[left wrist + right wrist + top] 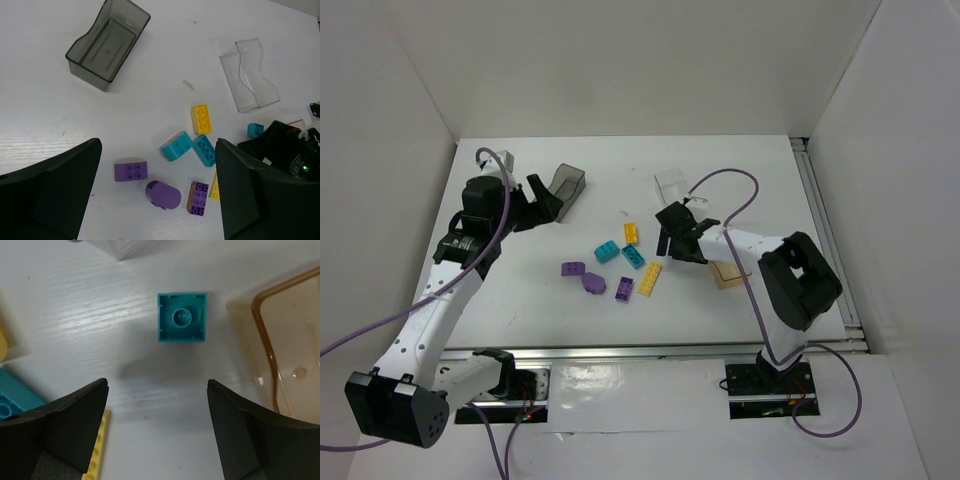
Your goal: Sort the legos into containers by color
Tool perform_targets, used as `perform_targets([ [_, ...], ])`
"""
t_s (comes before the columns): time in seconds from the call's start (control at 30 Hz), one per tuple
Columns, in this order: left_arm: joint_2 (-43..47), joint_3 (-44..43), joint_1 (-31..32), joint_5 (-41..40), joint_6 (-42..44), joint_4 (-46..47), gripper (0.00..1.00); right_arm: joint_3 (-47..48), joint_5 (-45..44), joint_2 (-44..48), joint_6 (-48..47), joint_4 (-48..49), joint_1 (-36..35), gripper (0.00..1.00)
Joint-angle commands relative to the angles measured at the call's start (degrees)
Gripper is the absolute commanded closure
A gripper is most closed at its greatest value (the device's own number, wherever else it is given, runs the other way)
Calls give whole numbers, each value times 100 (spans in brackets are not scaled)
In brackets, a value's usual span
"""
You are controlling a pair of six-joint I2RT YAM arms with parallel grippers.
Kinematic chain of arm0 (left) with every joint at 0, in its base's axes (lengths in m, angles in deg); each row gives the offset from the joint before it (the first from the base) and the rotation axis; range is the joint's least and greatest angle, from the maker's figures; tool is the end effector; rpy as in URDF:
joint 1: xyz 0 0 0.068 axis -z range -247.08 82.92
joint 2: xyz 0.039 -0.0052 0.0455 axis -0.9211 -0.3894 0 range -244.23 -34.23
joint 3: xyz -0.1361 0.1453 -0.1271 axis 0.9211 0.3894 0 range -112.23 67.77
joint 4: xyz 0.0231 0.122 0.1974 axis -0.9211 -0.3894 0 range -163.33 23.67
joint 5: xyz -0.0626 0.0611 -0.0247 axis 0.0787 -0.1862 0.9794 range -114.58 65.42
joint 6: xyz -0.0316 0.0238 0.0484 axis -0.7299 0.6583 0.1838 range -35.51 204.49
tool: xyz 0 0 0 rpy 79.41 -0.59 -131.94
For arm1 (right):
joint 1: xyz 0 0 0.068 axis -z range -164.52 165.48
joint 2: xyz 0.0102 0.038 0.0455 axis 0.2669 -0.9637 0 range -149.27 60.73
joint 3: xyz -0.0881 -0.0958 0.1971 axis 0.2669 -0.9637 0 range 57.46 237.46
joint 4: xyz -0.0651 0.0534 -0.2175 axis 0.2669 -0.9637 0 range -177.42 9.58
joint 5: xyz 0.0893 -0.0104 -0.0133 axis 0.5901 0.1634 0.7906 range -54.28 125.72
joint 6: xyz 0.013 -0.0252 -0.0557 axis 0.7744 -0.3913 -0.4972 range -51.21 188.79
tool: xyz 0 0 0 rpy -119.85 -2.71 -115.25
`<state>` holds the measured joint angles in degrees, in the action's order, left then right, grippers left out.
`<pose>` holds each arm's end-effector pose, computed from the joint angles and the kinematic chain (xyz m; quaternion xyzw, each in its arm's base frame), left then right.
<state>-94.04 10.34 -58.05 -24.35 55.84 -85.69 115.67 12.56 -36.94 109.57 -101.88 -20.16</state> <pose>0.2333 -0.0373 0.3149 -0.1399 0.8158 -0.1828 0.5305 0.2638 0.1662 0.1444 0.0929 0.9450 -0.0005 0.3135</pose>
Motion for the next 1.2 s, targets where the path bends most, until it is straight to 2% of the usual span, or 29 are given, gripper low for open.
perform_targets([
  [0.0, 22, -163, 28, -31, 113, 81, 2, 322, -330, -358, -87, -17, 118, 14],
  [0.1, 75, -163, 28, -84, 113, 28, 2, 514, -330, -603, -140, 159, 250, 25],
  [0.33, 75, -163, 28, -84, 166, 28, 2, 656, -479, -823, -201, 167, 355, 25],
  [0.47, 13, -163, 28, -14, 105, 28, 2, 656, -541, -956, -385, 377, 409, 39],
  [0.5, 13, -111, 28, 38, 105, 28, 2, 656, -454, -1025, -438, 440, 461, 47],
  [0.57, -39, -111, 28, 39, 52, 28, 2, 656, -453, -1026, -439, 492, 461, 55],
  [0.67, -39, -58, 28, 91, 52, 28, 1, 656, -506, -965, -508, 554, 409, 61],
  [0.8, 13, -5, 28, -14, 52, 28, 1, 551, -558, -457, -562, 493, 347, 66],
  [1.03, -48, -5, 28, 39, 0, 28, 1, 357, -558, 449, -667, 186, 127, 66],
  [1.17, -48, -5, 81, 39, -1, 28, 1, 585, -558, 810, -772, 133, 75, 66],
])
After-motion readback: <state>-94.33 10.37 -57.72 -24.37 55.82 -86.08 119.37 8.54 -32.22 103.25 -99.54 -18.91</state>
